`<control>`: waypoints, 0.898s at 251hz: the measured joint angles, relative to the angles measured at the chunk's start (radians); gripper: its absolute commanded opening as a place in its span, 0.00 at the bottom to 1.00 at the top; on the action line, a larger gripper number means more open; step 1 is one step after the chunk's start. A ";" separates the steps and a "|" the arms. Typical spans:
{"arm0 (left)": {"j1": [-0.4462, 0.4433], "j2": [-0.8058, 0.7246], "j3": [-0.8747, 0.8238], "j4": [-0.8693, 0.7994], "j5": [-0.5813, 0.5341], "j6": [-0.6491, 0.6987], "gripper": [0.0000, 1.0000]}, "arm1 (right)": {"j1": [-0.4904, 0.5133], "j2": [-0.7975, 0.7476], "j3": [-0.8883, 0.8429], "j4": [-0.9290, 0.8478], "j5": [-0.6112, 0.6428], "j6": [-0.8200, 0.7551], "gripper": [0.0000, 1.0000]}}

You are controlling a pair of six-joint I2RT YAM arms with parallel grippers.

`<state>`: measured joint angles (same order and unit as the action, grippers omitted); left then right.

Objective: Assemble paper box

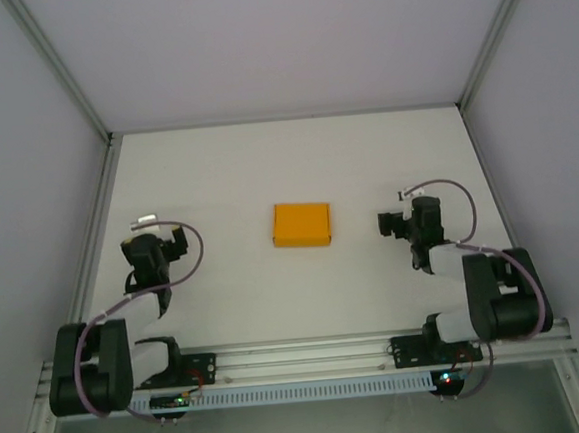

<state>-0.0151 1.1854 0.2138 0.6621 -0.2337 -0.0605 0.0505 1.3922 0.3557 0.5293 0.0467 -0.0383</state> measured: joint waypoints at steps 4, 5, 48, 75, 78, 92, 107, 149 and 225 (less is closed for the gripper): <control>0.001 0.011 0.000 0.017 0.010 0.002 1.00 | -0.006 0.010 0.000 0.018 -0.009 0.000 0.99; 0.002 0.014 -0.001 0.022 0.012 0.003 1.00 | -0.007 0.013 0.000 0.022 -0.011 0.000 0.99; 0.031 0.208 0.003 0.266 0.082 0.015 0.99 | -0.081 0.144 0.000 0.264 -0.104 0.029 0.99; 0.060 0.356 0.034 0.323 0.117 0.015 1.00 | -0.096 0.153 0.002 0.290 -0.114 0.043 0.99; 0.060 0.357 0.038 0.310 0.119 0.015 1.00 | -0.094 0.153 0.002 0.292 -0.114 0.046 0.99; 0.058 0.358 0.063 0.297 0.135 0.016 1.00 | -0.085 0.153 0.007 0.297 -0.114 0.051 0.99; 0.051 0.361 0.100 0.297 0.141 0.019 0.99 | -0.076 0.153 0.008 0.306 -0.114 0.055 0.99; 0.040 0.361 0.131 0.302 0.148 0.024 0.99 | -0.074 0.153 0.008 0.316 -0.101 0.058 0.99; 0.040 0.361 0.131 0.298 0.148 0.024 1.00 | -0.074 0.153 0.008 0.320 -0.088 0.058 0.99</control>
<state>0.0250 1.5463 0.3447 0.9604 -0.0853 -0.0368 -0.0235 1.5455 0.3634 0.8497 -0.0414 0.0196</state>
